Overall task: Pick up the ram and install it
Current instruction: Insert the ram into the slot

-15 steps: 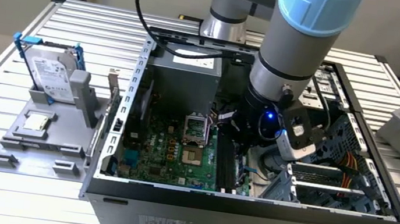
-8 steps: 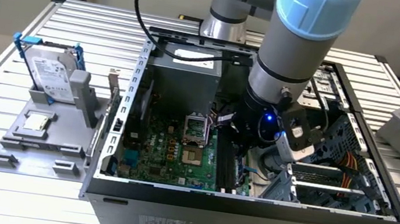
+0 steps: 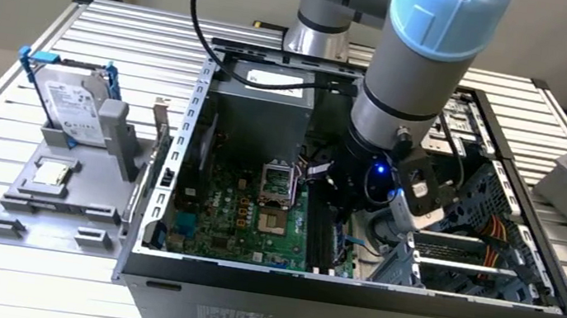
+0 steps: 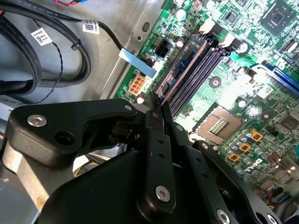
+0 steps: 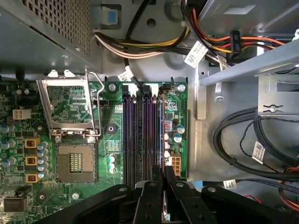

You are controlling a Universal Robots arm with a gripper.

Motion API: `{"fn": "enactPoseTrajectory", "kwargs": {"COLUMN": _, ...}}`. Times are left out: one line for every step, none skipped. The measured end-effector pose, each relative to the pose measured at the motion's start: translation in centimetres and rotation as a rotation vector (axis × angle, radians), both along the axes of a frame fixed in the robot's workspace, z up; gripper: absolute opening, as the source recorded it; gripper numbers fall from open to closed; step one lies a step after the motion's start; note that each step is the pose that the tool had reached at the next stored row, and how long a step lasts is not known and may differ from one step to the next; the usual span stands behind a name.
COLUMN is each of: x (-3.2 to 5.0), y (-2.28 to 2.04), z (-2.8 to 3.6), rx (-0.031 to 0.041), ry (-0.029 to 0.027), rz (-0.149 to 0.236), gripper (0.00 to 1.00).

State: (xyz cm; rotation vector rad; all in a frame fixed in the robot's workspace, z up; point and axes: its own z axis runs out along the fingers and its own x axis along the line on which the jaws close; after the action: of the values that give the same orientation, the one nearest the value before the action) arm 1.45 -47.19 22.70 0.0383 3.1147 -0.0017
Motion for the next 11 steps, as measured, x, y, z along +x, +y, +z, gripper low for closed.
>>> {"fn": "enactPoseTrajectory", "kwargs": {"x": -0.02, "y": 0.00, "z": -0.01, "rx": 0.0002, "ry": -0.0001, "rz": 0.000, "gripper": 0.00}}
{"fn": "enactPoseTrajectory", "kwargs": {"x": -0.03, "y": 0.00, "z": -0.02, "rx": 0.0001, "ry": -0.0001, "rz": 0.001, "gripper": 0.00}}
{"fn": "enactPoseTrajectory", "kwargs": {"x": -0.03, "y": -0.01, "z": -0.03, "rx": 0.0002, "ry": -0.0001, "rz": 0.001, "gripper": 0.00}}
{"fn": "enactPoseTrajectory", "kwargs": {"x": -0.04, "y": -0.01, "z": -0.04, "rx": 0.0002, "ry": -0.0001, "rz": 0.001, "gripper": 0.00}}
{"fn": "enactPoseTrajectory", "kwargs": {"x": -0.04, "y": -0.02, "z": -0.06, "rx": 0.0004, "ry": -0.0001, "rz": 0.002, "gripper": 0.00}}
{"fn": "enactPoseTrajectory", "kwargs": {"x": -0.05, "y": -0.04, "z": -0.06, "rx": 0.0003, "ry": 0.0000, "rz": 0.002, "gripper": 0.00}}
{"fn": "enactPoseTrajectory", "kwargs": {"x": -0.06, "y": -0.07, "z": -0.07, "rx": 0.0003, "ry": 0.0000, "rz": 0.003, "gripper": 0.00}}
{"fn": "enactPoseTrajectory", "kwargs": {"x": -0.07, "y": -0.10, "z": -0.07, "rx": 0.0001, "ry": 0.0000, "rz": 0.003, "gripper": 0.00}}
{"fn": "enactPoseTrajectory", "kwargs": {"x": -0.09, "y": -0.13, "z": -0.08, "rx": 0.0003, "ry": -0.0001, "rz": 0.004, "gripper": 0.00}}
{"fn": "enactPoseTrajectory", "kwargs": {"x": -0.13, "y": -0.13, "z": -0.09, "rx": 0.0002, "ry": 0.0000, "rz": 0.004, "gripper": 0.00}}
{"fn": "enactPoseTrajectory", "kwargs": {"x": -0.18, "y": -0.14, "z": -0.09, "rx": 0.0000, "ry": 0.0000, "rz": 0.004, "gripper": 0.00}}
